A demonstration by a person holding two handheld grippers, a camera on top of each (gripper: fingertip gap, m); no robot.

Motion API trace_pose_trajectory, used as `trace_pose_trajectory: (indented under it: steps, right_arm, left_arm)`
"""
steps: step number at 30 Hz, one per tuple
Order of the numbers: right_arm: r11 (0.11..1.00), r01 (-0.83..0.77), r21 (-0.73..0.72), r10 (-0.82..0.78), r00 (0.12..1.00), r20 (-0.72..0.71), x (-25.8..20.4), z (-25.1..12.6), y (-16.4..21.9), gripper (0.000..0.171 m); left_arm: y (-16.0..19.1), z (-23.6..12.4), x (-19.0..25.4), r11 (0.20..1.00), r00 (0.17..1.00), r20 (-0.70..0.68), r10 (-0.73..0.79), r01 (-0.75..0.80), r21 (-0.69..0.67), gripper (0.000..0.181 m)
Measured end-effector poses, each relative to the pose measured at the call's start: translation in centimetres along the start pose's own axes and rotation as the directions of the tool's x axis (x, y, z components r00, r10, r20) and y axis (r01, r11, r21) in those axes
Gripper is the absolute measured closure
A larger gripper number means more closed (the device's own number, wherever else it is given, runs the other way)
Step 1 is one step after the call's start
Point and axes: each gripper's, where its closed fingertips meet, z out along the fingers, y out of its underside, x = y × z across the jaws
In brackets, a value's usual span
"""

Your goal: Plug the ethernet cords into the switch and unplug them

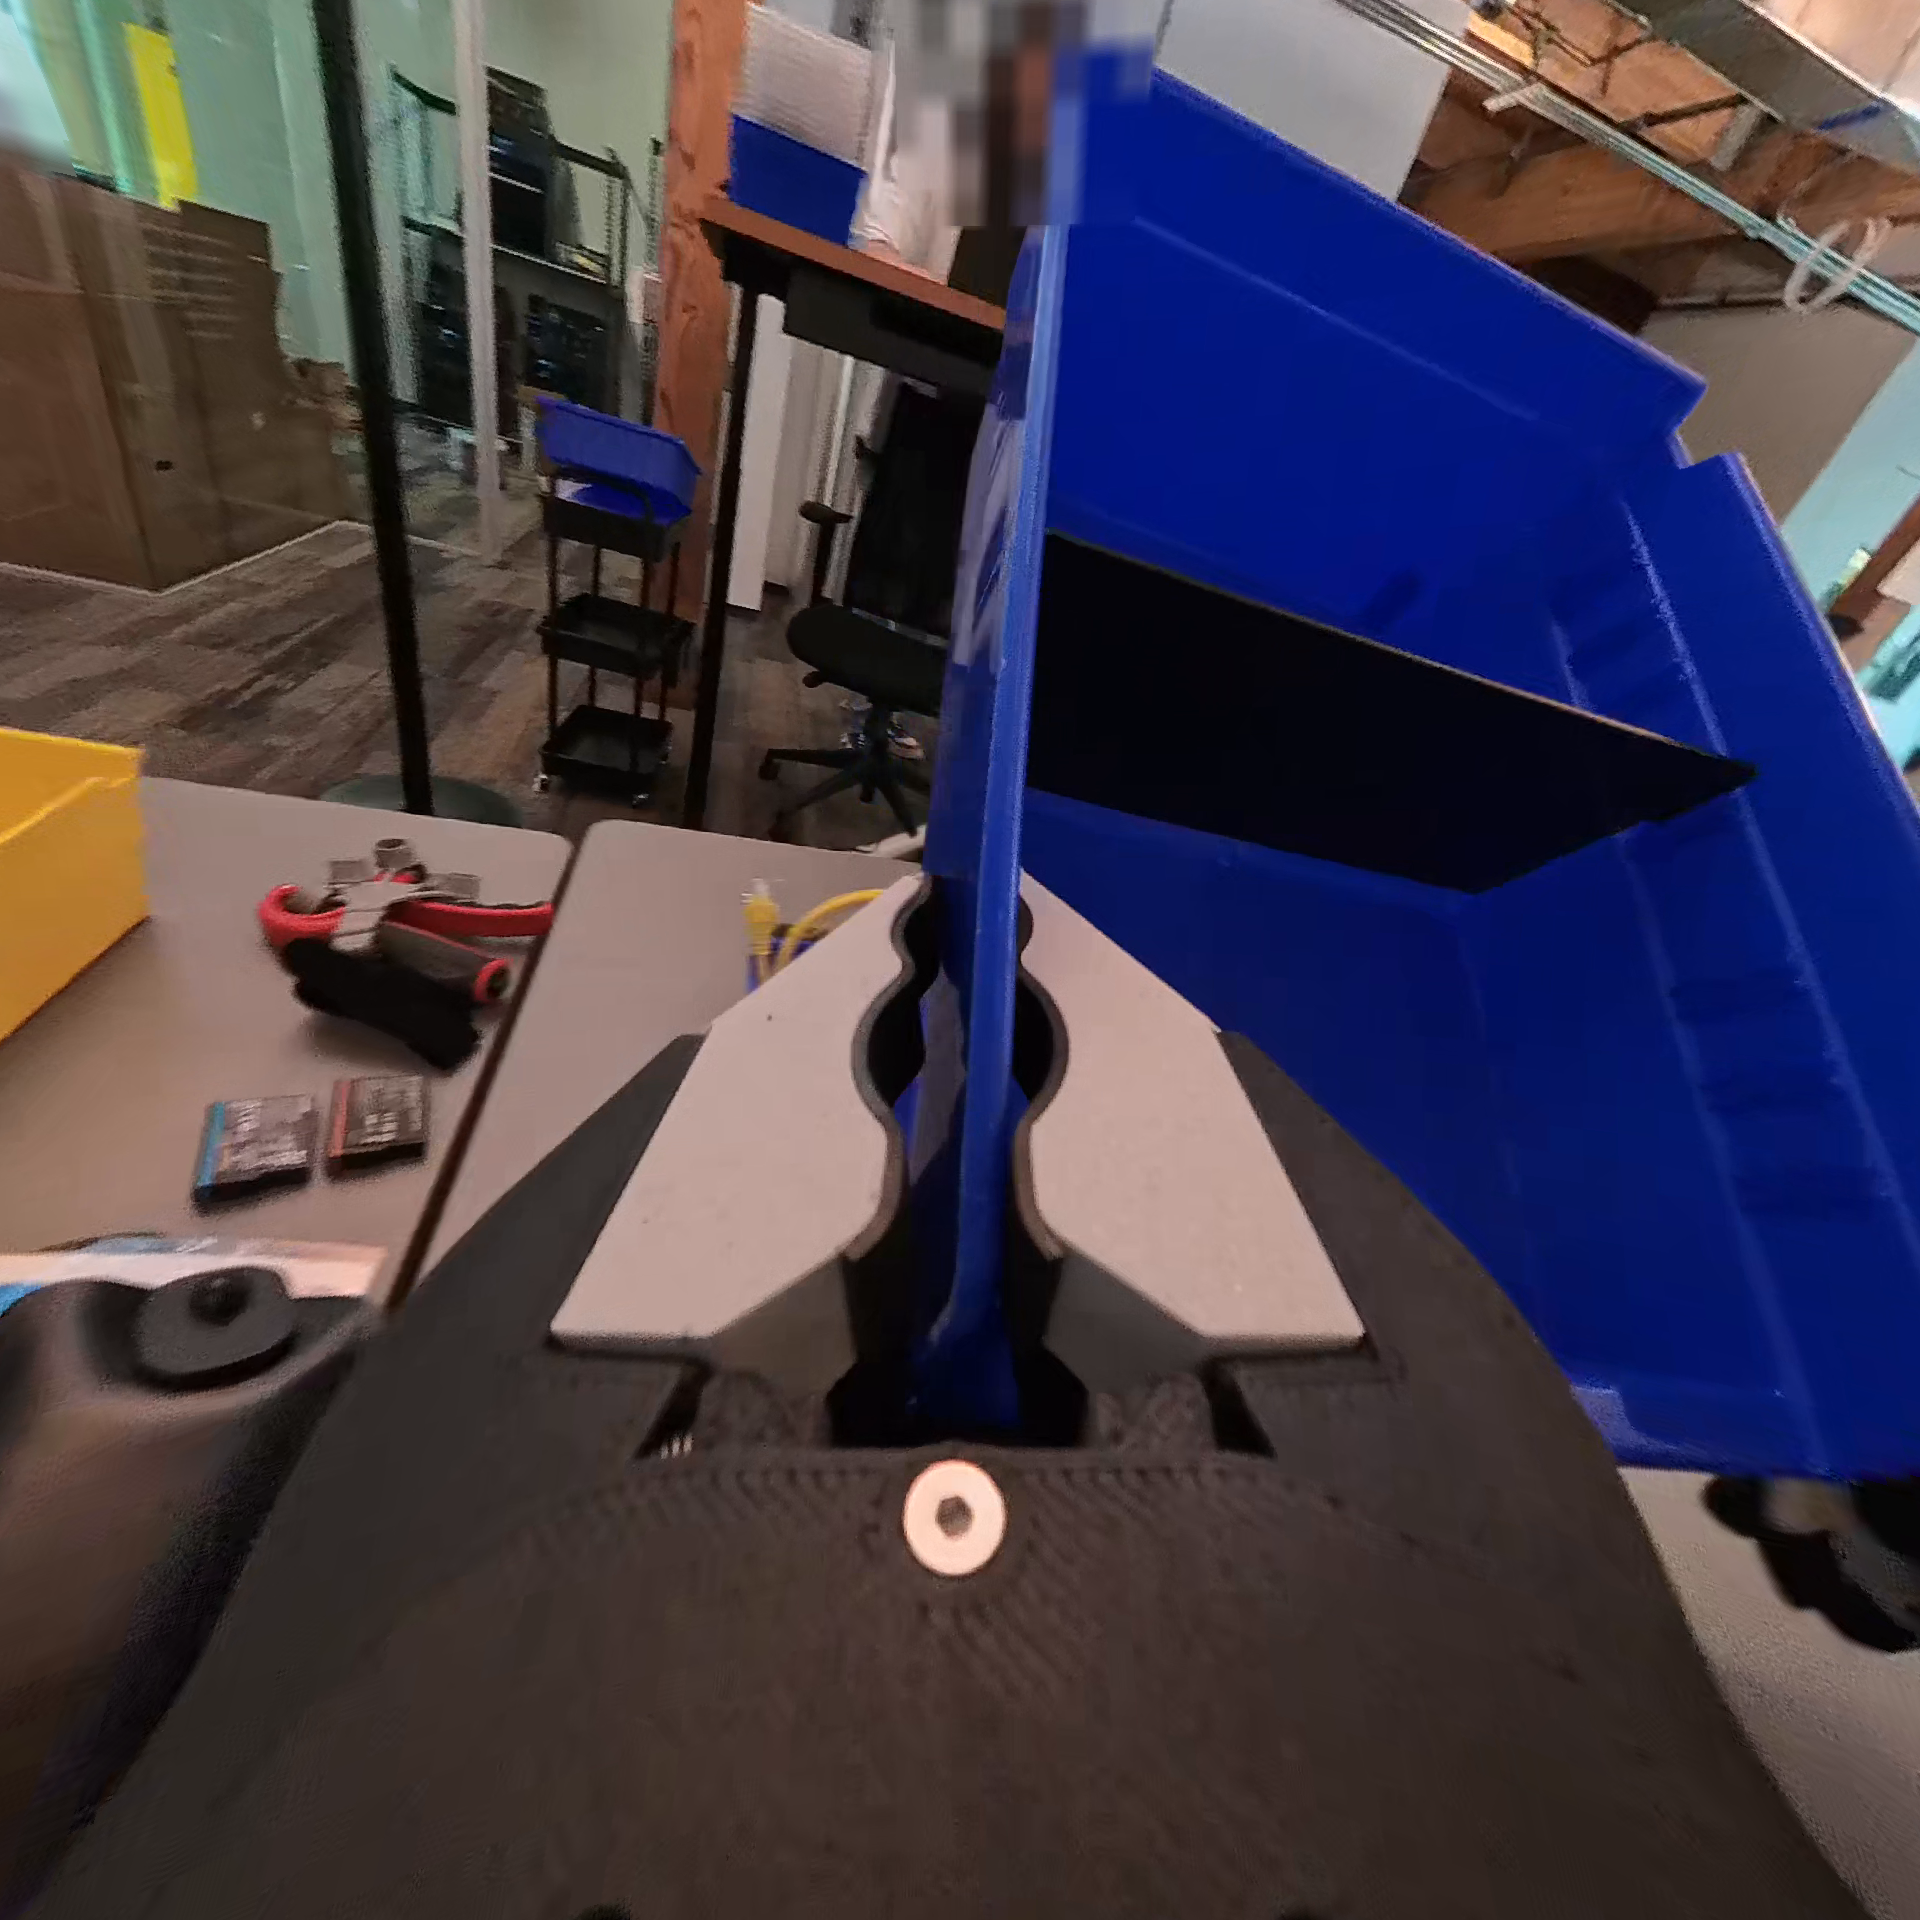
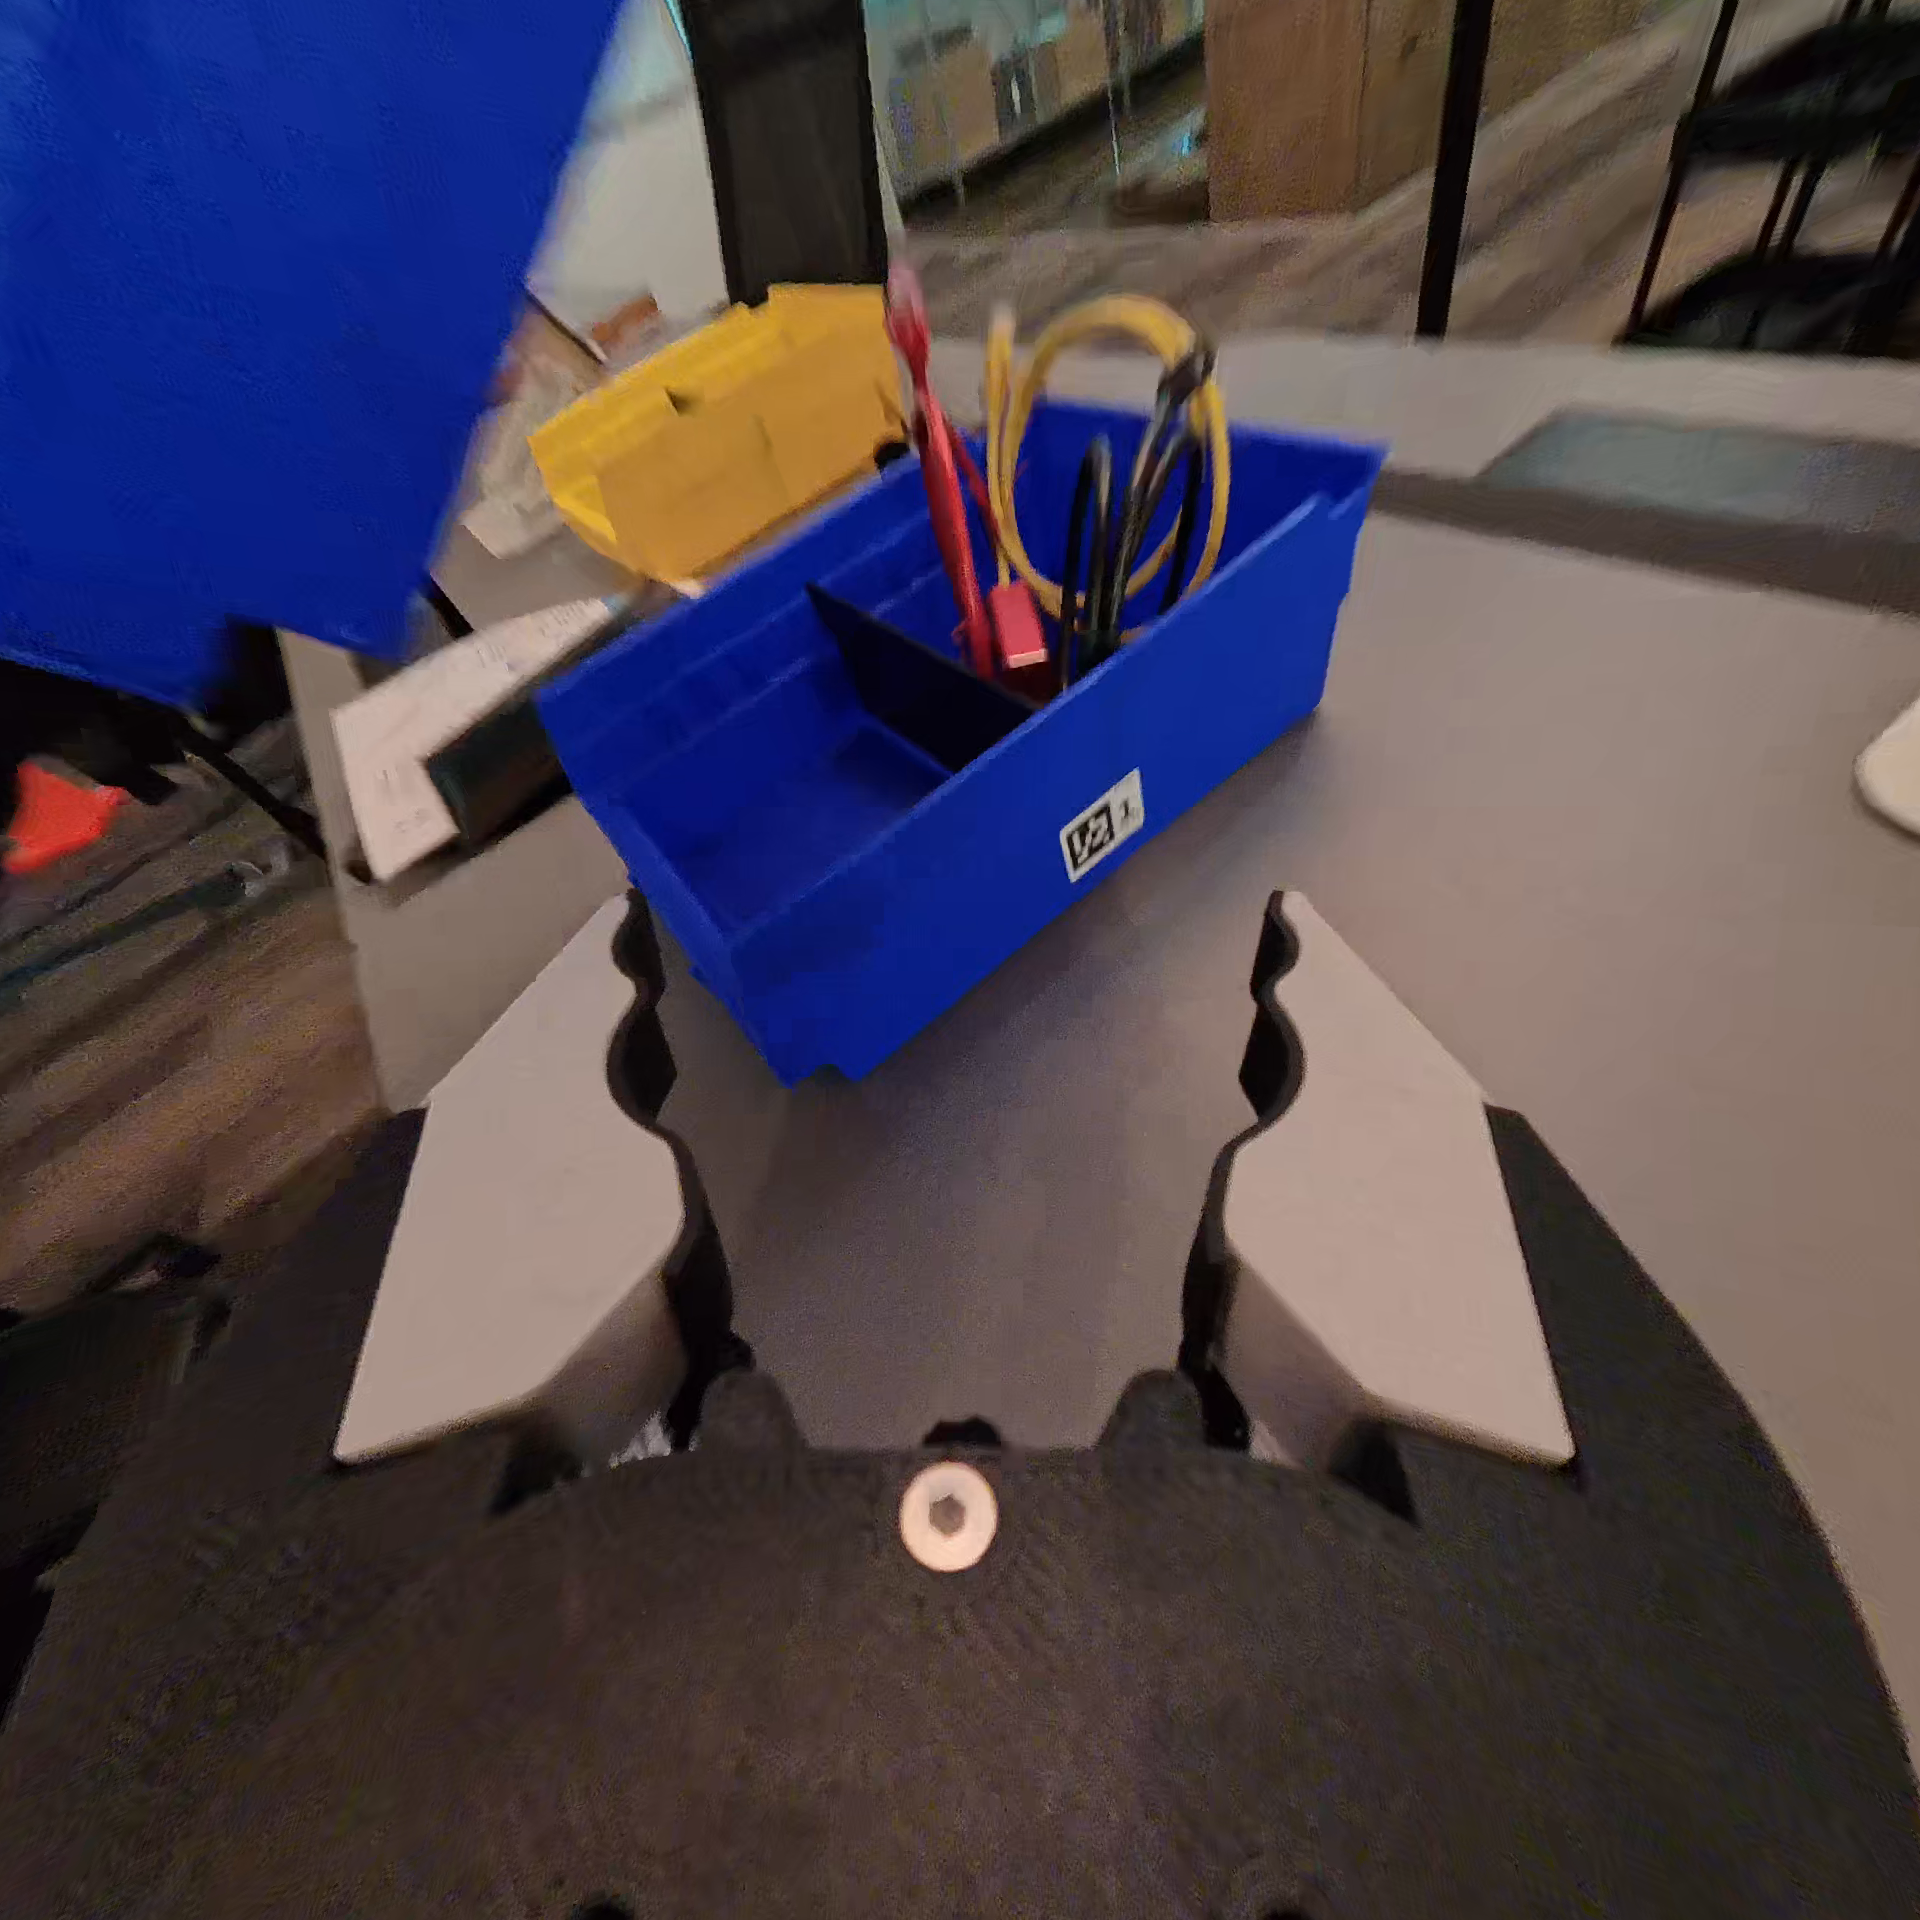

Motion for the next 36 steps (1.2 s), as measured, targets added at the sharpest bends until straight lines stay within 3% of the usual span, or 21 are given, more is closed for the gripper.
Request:
trace_pose_trajectory:
  steps: [2, 8, 12, 17, 23, 36]
  right_arm:
    - [0.995, 0.005, 0.100, -0.008, 1.000, 0.030, 0.0, -4.3, -2.1, 0.069]
    - [0.925, -0.054, 0.377, 0.028, 0.997, 0.074, 0.9, -17.0, -5.9, 0.055]
    - [0.882, -0.069, 0.466, 0.080, 0.997, -0.004, 3.0, -22.6, -5.2, 0.048]
    - [0.872, -0.048, 0.488, 0.141, 0.977, -0.157, 7.0, -26.9, -2.6, 0.043]
    - [0.855, -0.011, 0.518, 0.214, 0.918, -0.334, 12.7, -31.1, -0.1, 0.028]
    - [0.923, -0.143, 0.356, 0.324, 0.788, -0.524, 22.1, -35.1, 6.7, 0.025]
  left_arm:
    - [1.1, 1.2, 3.2, 0.999, 0.999, -0.040, 0.026, -0.027, -0.024, 0.175]
    - [6.8, 5.5, 15.3, 0.987, 0.976, -0.201, 0.079, -0.106, -0.123, 0.175]
    - [12.0, 8.2, 24.1, 0.977, 0.951, -0.300, 0.071, -0.127, -0.173, 0.175]
    - [19.7, 10.5, 33.3, 0.942, 0.907, -0.417, 0.051, -0.183, -0.282, 0.176]
    - [26.8, 12.4, 40.0, 0.913, 0.886, -0.459, -0.064, -0.133, -0.385, 0.174]
    - [35.0, 12.4, 48.0, 0.817, 0.825, -0.559, -0.085, -0.264, -0.513, 0.150]
